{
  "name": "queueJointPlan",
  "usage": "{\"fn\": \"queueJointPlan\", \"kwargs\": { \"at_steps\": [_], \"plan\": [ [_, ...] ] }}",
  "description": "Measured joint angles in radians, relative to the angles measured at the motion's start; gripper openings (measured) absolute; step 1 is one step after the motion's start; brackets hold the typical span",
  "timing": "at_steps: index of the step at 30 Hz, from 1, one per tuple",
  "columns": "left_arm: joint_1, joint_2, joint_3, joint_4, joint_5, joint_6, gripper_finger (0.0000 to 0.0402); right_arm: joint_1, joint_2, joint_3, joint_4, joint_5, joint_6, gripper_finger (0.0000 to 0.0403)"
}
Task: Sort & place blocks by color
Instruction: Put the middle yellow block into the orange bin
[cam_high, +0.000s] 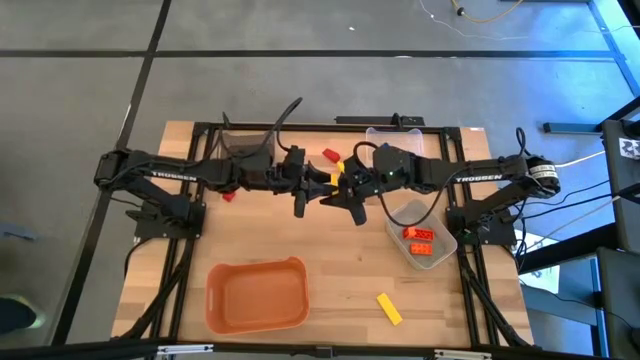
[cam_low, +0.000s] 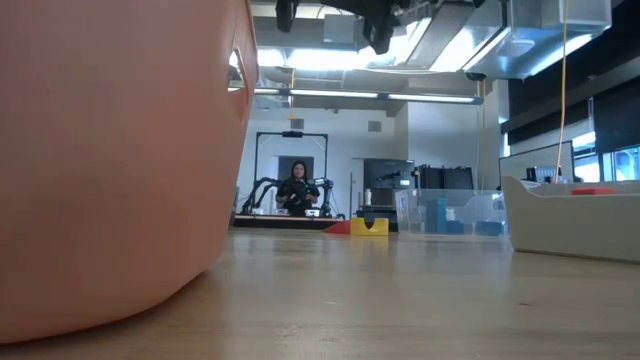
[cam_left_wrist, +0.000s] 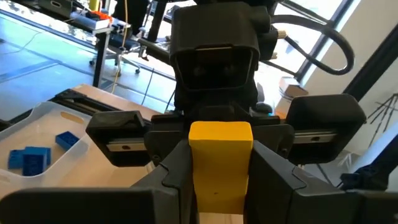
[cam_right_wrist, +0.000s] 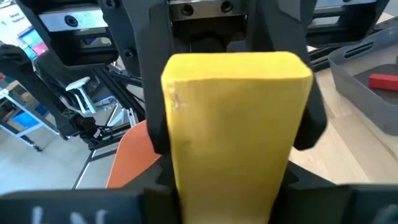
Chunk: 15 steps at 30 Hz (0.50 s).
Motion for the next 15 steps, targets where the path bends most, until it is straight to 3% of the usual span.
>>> {"fn": "queueJointPlan", "kwargs": {
  "at_steps": [10, 12, 15],
  "plan": [
    [0.013, 0.000, 0.000, 0.000, 0.031, -0.005, 0.0110, 0.000, 0.000, 0.000, -0.008, 0.000, 0.009, 0.0117],
    [0.027, -0.004, -0.001, -0.002, 0.045, -0.008, 0.0135, 0.000, 0.000, 0.000, -0.008, 0.007, 0.010, 0.0117],
    [0.063, -0.028, -0.003, -0.011, 0.074, -0.029, 0.0211, -0.007, -0.002, 0.000, -0.008, 0.007, 0.004, 0.0117]
  ]
}}
